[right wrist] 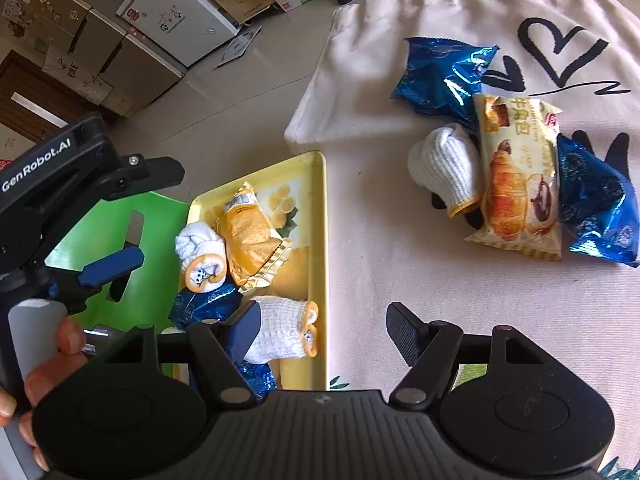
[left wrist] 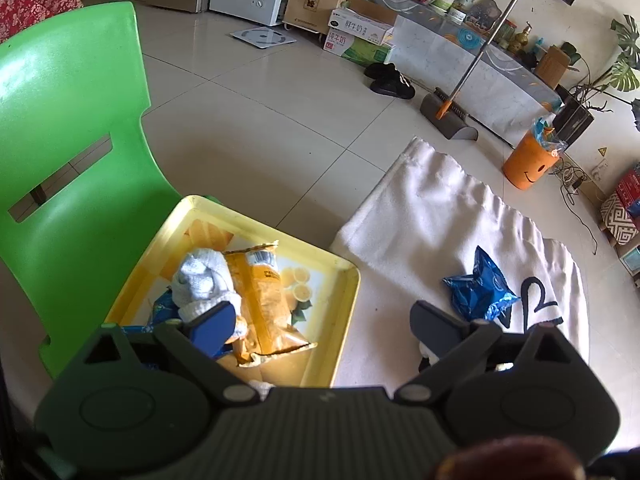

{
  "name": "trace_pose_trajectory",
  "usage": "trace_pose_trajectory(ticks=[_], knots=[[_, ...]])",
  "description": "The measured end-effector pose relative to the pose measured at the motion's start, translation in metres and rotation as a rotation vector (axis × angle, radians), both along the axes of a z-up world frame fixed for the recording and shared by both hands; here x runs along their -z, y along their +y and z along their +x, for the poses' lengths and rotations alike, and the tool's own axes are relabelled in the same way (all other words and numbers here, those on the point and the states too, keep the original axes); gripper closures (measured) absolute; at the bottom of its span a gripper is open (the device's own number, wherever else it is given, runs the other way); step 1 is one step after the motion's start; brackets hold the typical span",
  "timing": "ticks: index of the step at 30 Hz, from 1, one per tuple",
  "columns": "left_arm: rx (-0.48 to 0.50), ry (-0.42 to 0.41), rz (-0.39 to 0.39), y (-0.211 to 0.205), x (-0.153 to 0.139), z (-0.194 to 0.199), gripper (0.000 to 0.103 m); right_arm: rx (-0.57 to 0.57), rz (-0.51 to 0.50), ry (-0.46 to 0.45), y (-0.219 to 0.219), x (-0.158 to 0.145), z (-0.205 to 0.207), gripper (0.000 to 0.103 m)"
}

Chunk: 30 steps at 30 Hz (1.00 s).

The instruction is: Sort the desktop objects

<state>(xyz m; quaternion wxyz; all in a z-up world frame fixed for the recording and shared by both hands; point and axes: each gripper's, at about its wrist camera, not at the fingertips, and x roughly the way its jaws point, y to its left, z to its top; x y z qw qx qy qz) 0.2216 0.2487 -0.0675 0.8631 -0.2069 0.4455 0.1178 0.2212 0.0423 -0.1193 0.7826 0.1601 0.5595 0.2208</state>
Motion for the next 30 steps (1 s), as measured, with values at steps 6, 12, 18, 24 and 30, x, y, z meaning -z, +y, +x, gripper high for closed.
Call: trace_pose_trajectory(ticks=[6, 12, 18, 24, 30], knots=[[0.048, 0.021, -0.007, -0.028, 0.004, 0.003, 0.005, 0.073, -0.017, -0.031, -0.039, -0.014, 0.006, 0.033], [0.106, 0.039, -0.033, -0.061, 0.007, 0.005, 0.004, 0.191, -0.103, -0.099, -0.087, -0.030, 0.018, 0.029], [0.185, 0.063, -0.025, -0.102, 0.013, 0.004, 0.001, 0.366, -0.206, -0.095, -0.144, -0.026, 0.036, 0.026], [0.257, 0.094, -0.009, -0.140, 0.024, -0.002, 0.001, 0.432, -0.266, -0.063, -0.171, -0.003, 0.049, 0.026], [0.316, 0.118, -0.013, -0.162, 0.033, -0.008, 0.001, 0.441, -0.300, -0.047, -0.175, 0.017, 0.061, 0.026]])
